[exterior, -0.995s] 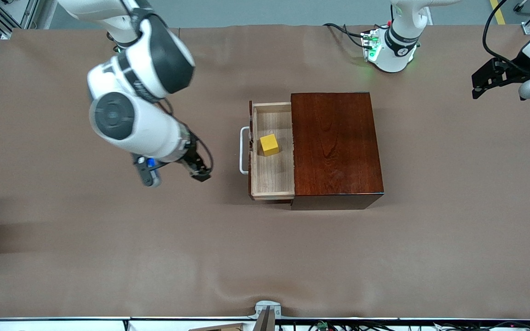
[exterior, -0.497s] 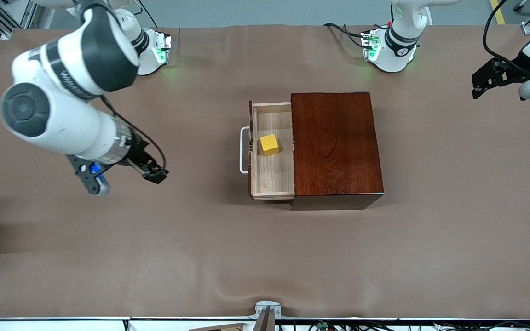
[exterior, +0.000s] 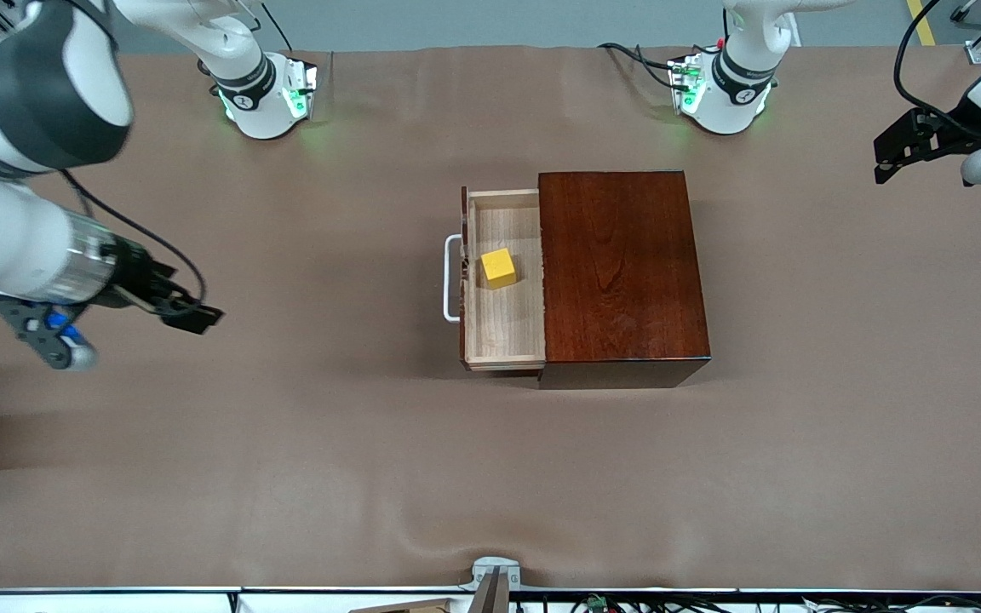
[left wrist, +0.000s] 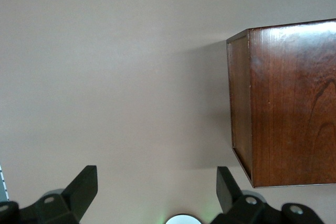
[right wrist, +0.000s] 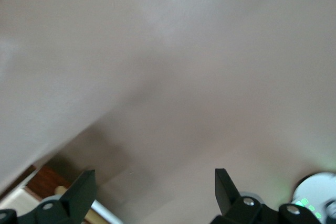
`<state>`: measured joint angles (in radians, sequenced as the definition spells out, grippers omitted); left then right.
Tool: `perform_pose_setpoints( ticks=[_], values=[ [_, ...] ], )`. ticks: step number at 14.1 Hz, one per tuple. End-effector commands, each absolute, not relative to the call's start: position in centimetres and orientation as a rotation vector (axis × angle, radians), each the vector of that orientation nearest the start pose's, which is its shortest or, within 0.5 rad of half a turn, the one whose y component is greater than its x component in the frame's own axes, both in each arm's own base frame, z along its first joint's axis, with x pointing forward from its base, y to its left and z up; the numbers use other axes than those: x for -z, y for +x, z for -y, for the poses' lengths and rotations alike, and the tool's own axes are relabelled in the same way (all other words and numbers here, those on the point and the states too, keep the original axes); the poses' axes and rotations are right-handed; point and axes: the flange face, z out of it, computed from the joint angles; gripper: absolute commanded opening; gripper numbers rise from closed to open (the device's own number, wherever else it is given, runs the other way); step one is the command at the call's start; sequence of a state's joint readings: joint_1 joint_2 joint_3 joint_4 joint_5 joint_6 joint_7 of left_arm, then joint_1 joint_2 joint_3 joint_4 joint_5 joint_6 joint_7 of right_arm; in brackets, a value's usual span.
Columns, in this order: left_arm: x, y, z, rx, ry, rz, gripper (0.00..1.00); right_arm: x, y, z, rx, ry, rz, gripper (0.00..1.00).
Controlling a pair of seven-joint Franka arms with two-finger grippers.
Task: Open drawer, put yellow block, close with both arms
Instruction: 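Withdraw the right gripper from the drawer while the left gripper approaches, then push the drawer front shut into the box with the left gripper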
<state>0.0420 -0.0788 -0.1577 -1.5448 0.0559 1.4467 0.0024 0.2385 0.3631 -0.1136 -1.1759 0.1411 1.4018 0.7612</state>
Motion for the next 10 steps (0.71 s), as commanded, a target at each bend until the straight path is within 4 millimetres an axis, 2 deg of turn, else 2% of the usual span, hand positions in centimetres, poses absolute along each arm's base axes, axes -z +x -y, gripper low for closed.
perform_pose_setpoints(
  ticks=[1,3,6,7,10],
  values=[
    [-67.2,51.5,9.1,-0.022,-3.091,-0.247,1.0,-59.9,61.8,-9.2,-0.235,-3.053,-0.744,1.0],
    [-65.6,51.5,14.5,-0.057,-3.095,-0.176,1.0,-60.3,61.5,-7.2,-0.256,-3.071,-0.662,1.0],
    [-63.7,52.2,25.1,-0.077,-3.131,-0.024,1.0,-62.3,60.4,-3.1,-0.236,-3.116,-0.416,1.0],
    [-62.5,52.4,28.1,-0.096,-3.14,0.056,1.0,-62.9,60.0,-1.8,-0.233,-3.122,-0.317,1.0],
    [-58.0,51.4,38.8,-0.046,-3.188,0.359,1.0,-64.2,58.7,1.4,-0.212,-3.124,-0.077,1.0]
  ],
)
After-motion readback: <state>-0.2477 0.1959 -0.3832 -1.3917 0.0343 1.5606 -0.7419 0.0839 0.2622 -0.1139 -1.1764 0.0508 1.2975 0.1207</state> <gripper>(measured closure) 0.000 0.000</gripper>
